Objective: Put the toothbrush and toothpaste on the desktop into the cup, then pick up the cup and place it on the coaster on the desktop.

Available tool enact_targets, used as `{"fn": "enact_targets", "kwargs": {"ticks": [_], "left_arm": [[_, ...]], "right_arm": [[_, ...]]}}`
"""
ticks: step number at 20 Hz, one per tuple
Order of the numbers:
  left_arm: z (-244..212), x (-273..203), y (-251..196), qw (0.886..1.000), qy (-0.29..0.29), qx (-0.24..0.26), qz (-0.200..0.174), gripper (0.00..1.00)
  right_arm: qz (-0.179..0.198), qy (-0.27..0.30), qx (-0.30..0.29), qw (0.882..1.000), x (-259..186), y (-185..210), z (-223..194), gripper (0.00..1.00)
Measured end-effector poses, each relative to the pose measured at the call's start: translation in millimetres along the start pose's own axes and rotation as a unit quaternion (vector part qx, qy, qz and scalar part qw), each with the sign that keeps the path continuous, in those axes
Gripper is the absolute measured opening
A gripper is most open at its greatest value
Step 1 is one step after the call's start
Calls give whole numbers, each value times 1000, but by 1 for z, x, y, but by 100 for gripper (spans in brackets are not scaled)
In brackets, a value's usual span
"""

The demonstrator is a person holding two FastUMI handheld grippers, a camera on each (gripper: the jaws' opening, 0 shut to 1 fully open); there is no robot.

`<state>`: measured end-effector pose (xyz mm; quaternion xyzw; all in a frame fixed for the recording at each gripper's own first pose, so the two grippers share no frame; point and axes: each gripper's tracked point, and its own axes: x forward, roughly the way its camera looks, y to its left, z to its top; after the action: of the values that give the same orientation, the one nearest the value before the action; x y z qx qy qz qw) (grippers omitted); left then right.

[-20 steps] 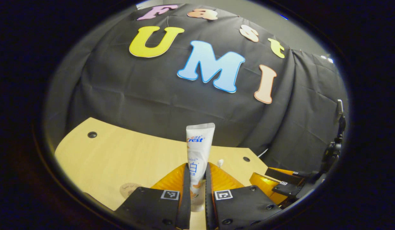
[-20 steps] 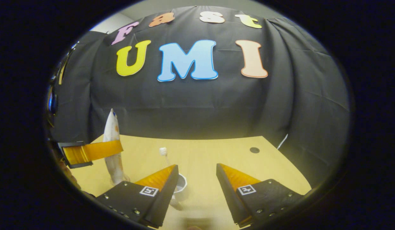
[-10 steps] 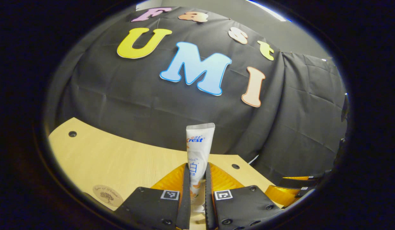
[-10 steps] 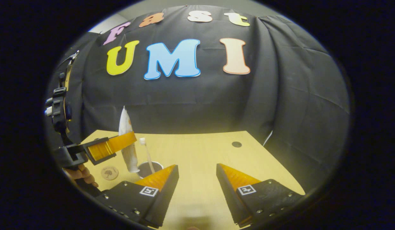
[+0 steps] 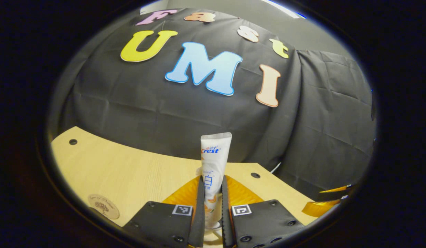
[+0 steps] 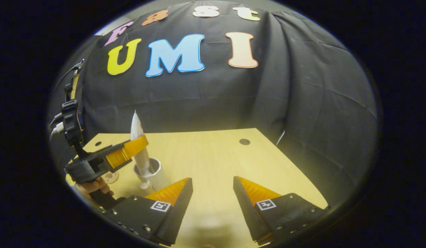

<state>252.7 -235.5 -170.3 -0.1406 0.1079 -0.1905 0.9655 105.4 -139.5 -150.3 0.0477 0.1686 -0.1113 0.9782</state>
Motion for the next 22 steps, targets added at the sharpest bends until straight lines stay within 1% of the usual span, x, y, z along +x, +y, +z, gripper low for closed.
{"fn": "enact_targets", "kwargs": {"ticks": [2,4,5,6,7,8,9,10,12,13,14,18,19,20,21,22], "left_arm": [[-3,0,0,1000,2,4,0,31],[-2,-3,-2,1000,4,7,-8,33],[2,-5,-1,1000,2,10,-9,49],[5,-8,-1,1000,-1,17,-6,39],[8,-9,0,1000,-2,24,-5,63],[10,-11,-1,1000,-3,31,-5,77],[12,-15,-1,999,-3,35,-4,85],[15,-19,1,999,-4,36,-1,80],[20,-28,3,999,-4,34,4,82],[24,-33,6,999,-6,31,9,87],[29,-38,7,999,-9,29,14,89],[48,-66,19,999,-21,23,40,89],[53,-75,22,998,-24,22,49,92],[58,-83,27,998,-28,21,58,87],[62,-91,30,997,-32,21,68,94],[65,-99,36,996,-34,22,80,94]], "right_arm": [[2,6,1,1000,-1,0,-3,75],[4,8,2,1000,-2,1,-5,75],[6,10,2,1000,-1,3,-7,75],[9,11,3,1000,-2,5,-7,75],[13,12,5,1000,-2,8,-7,75],[17,12,6,1000,-3,11,-6,75],[22,12,5,1000,-3,15,-5,75],[26,10,3,1000,-4,18,-3,75],[34,6,-1,999,-5,25,1,75],[39,5,-2,999,-6,28,4,75],[44,5,-2,999,-6,31,6,75],[68,8,-9,998,-4,49,12,75],[76,10,-12,997,-3,54,12,75],[84,16,-18,996,-1,60,12,75],[92,20,-24,995,1,66,10,75],[98,28,-31,994,3,73,10,75]]}}
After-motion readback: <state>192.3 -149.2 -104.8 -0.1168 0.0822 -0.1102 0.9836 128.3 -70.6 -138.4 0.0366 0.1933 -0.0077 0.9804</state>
